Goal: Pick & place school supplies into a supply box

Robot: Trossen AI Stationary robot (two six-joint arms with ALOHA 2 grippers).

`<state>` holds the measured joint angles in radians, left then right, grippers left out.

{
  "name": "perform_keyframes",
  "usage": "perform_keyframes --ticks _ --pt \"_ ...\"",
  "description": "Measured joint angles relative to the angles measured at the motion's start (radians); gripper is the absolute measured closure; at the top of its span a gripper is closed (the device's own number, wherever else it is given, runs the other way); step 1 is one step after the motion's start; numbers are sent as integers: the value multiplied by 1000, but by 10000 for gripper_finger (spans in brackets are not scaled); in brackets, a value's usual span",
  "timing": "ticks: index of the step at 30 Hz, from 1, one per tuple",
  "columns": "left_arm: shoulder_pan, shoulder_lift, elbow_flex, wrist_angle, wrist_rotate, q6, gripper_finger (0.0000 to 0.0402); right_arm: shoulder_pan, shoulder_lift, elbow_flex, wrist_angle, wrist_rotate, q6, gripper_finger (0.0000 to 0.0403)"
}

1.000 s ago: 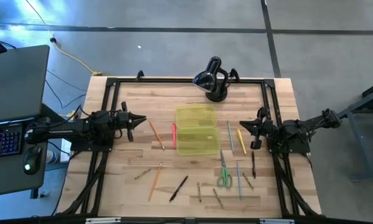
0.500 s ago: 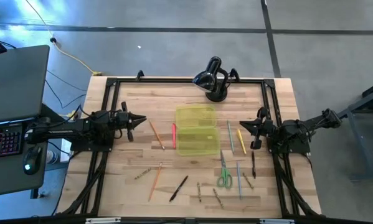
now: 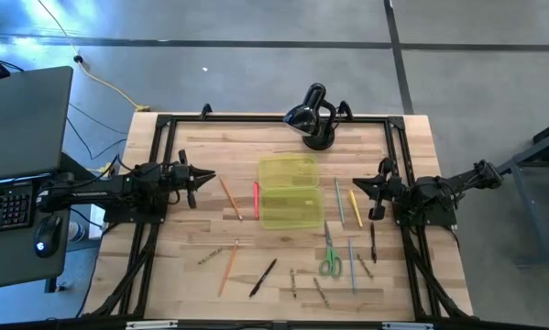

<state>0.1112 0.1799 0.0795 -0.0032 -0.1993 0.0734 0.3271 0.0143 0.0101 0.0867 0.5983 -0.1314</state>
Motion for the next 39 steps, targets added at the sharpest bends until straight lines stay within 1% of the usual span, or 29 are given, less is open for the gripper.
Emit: perform_keyframes --ticks 22,24,27,29,34,39 --pt "0 0 0 2 0 -2 328 0 0 0 0 0 0 402" --pt "0 0 0 2 13 -60 328 0 0 0 0 0 0 402" --pt "0 0 0 12 52 -220 328 0 0 0 0 0 0 402" --pt "0 0 0 15 65 -283 328 0 0 0 0 0 0 402" --pt "0 0 0 13 64 -290 328 0 0 0 0 0 0 402" --pt "0 0 0 13 1 -289 328 0 0 0 0 0 0 402"
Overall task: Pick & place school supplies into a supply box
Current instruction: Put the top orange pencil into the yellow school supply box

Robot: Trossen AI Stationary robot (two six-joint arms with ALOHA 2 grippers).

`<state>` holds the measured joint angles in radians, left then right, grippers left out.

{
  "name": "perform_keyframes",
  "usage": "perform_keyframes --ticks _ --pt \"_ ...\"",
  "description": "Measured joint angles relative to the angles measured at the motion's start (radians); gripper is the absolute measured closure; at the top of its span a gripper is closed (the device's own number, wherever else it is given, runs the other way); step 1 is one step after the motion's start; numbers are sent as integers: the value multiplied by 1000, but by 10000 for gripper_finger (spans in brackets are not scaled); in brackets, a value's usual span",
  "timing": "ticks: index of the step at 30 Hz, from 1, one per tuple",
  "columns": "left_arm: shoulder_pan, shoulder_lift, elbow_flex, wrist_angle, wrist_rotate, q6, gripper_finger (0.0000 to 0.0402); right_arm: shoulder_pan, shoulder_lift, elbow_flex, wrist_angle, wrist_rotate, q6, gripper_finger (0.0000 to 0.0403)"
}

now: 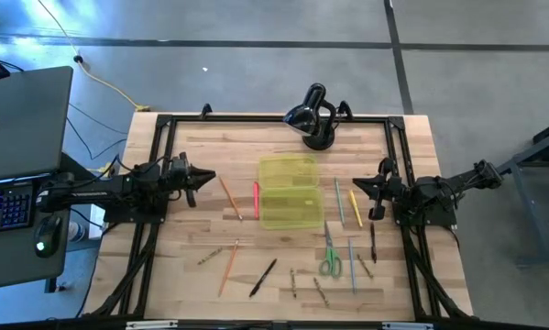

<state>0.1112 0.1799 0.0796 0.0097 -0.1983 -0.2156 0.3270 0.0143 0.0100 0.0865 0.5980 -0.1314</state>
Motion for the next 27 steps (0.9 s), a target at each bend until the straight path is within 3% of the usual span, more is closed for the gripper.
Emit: perform_keyframes --ticks 7,20,27 --pt "0 0 0 0 -1 -6 328 0 0 0 0 0 0 402" --pt "0 0 0 -7 6 -156 328 0 0 0 18 -9 5 402" --pt "0 0 0 -14 6 -156 328 -1 0 0 139 -77 200 402"
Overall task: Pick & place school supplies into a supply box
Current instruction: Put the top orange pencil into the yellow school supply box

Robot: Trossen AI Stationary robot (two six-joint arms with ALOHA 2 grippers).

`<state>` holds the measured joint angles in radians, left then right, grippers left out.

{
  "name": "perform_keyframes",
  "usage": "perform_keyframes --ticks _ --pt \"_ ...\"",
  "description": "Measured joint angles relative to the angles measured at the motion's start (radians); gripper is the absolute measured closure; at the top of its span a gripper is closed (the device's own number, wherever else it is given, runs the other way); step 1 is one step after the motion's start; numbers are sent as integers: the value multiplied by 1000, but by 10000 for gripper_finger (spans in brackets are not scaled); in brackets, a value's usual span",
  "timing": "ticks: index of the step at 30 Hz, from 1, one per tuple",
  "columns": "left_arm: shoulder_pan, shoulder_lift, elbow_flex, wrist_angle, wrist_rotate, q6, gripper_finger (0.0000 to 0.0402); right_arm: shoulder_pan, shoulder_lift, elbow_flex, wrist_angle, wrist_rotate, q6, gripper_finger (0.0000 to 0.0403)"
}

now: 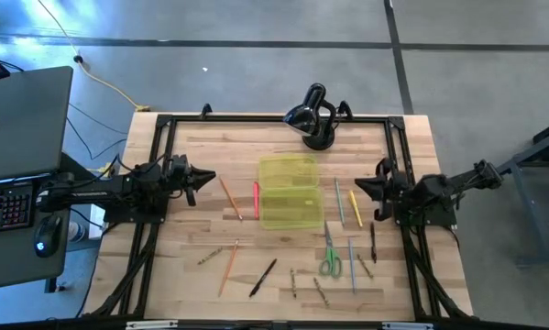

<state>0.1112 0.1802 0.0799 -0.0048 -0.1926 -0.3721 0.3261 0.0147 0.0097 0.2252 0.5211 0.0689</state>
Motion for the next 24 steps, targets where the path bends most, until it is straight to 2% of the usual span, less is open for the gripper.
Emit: perform_keyframes --ticks 5,7,10,12,15,18,24 --pt "0 0 0 0 0 0 328 0 0 0 40 -19 -5 402" --pt "0 0 0 1 -1 0 328 -1 0 0 84 10 -80 402" --pt "0 0 0 2 -1 0 328 -1 0 0 178 100 -204 402" --pt "0 0 0 1 -1 -1 328 -1 1 0 192 165 -175 402" --pt "0 0 0 2 -1 -1 328 -1 29 0 149 203 -138 398" --pt "0 0 0 2 -1 -1 328 -1 96 0 132 293 -113 381" --pt "0 0 0 2 -2 -3 328 -1 295 41 131 568 -69 330"
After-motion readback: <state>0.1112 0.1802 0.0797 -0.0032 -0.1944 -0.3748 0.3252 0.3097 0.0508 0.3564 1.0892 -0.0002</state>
